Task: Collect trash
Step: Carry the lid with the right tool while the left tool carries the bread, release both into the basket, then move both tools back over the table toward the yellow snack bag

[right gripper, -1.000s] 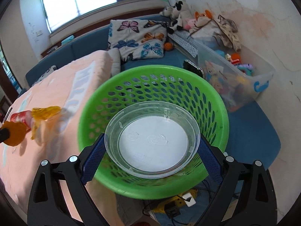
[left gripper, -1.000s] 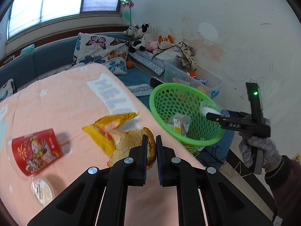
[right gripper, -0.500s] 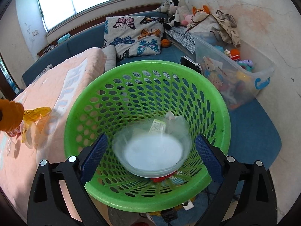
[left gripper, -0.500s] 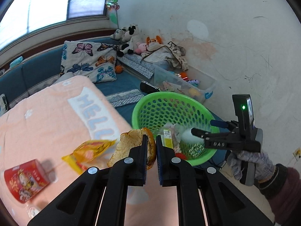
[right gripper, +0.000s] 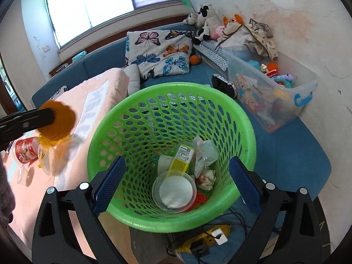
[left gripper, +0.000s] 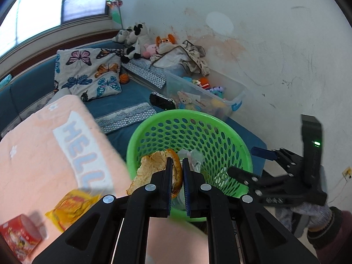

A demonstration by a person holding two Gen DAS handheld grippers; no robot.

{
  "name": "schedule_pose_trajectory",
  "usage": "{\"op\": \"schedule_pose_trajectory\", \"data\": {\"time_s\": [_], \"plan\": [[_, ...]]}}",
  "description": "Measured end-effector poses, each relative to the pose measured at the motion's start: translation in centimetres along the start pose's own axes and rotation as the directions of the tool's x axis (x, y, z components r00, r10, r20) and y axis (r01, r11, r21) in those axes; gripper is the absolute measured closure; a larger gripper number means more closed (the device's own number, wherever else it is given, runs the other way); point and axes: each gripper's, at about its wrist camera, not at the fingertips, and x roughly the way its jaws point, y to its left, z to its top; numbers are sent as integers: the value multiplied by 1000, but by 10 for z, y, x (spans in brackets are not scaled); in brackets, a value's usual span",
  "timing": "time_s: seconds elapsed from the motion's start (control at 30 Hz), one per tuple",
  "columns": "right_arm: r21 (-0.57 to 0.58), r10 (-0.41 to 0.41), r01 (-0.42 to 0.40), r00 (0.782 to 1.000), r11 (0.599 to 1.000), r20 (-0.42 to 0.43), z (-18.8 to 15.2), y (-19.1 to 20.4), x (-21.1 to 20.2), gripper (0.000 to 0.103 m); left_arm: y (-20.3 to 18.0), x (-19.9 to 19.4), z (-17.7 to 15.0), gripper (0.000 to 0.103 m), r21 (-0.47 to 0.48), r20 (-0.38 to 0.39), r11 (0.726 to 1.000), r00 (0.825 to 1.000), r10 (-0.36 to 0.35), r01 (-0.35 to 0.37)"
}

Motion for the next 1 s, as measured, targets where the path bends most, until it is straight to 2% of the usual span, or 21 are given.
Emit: {"op": "schedule_pose_trajectory", "data": {"time_s": [0.43, 0.5, 0.57, 0.63, 0.83, 1.0], "plan": [[9, 5, -5, 1000, 1000, 0, -14, -7, -12, 9, -7, 58, 19, 93, 9, -92, 1000, 996, -3, 4], [11, 5, -5, 1000, 1000, 0, -15, -7, -13, 9, -7, 58, 18, 85, 13, -79, 1000, 997, 4, -3], [11, 8, -8, 1000, 1000, 0, -15, -6, -13, 9, -6, 55, 17, 70, 11, -64, 1000, 998, 3, -2], [11, 10, -10, 1000, 1000, -1, -17, -6, -13, 9, -4, 51, 17, 61, 5, -49, 1000, 999, 1, -1], [10, 14, -14, 1000, 1000, 6, -19, -2, -17, 9, 3, 30, 9, 59, -11, -19, 1000, 1000, 20, -20], [3, 29, -29, 999, 1000, 15, -19, 6, -24, 9, 12, 2, -4, 53, -27, 11, 998, 999, 53, -52]]}}
